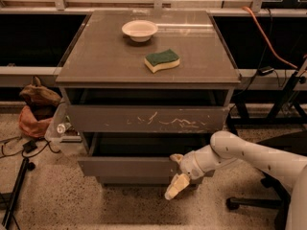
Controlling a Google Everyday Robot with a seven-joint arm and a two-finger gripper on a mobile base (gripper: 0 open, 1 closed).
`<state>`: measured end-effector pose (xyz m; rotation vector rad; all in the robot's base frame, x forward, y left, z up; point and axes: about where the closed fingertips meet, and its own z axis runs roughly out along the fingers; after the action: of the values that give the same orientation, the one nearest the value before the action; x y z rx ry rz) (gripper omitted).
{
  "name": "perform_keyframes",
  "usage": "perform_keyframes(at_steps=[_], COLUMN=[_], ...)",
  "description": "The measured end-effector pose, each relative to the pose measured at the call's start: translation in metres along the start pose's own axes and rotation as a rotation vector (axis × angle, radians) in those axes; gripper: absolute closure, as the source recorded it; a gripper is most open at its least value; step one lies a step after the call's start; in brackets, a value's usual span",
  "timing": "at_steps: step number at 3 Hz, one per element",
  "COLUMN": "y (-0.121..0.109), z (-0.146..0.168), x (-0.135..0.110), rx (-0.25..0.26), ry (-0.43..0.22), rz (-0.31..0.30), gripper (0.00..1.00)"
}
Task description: Open middle drawer
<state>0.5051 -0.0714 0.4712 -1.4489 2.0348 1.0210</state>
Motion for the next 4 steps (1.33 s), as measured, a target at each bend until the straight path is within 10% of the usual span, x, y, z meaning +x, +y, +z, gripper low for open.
perform_keyframes(at_steps=[2,4], y=[-0.007,0.000], z=[0.005,-0.006], x=[-0.002,-0.022], rx=[0.014,0.185], ry=[0.004,-0.030], rz=[-0.039,-0.201], gripper=[0.00,0.00])
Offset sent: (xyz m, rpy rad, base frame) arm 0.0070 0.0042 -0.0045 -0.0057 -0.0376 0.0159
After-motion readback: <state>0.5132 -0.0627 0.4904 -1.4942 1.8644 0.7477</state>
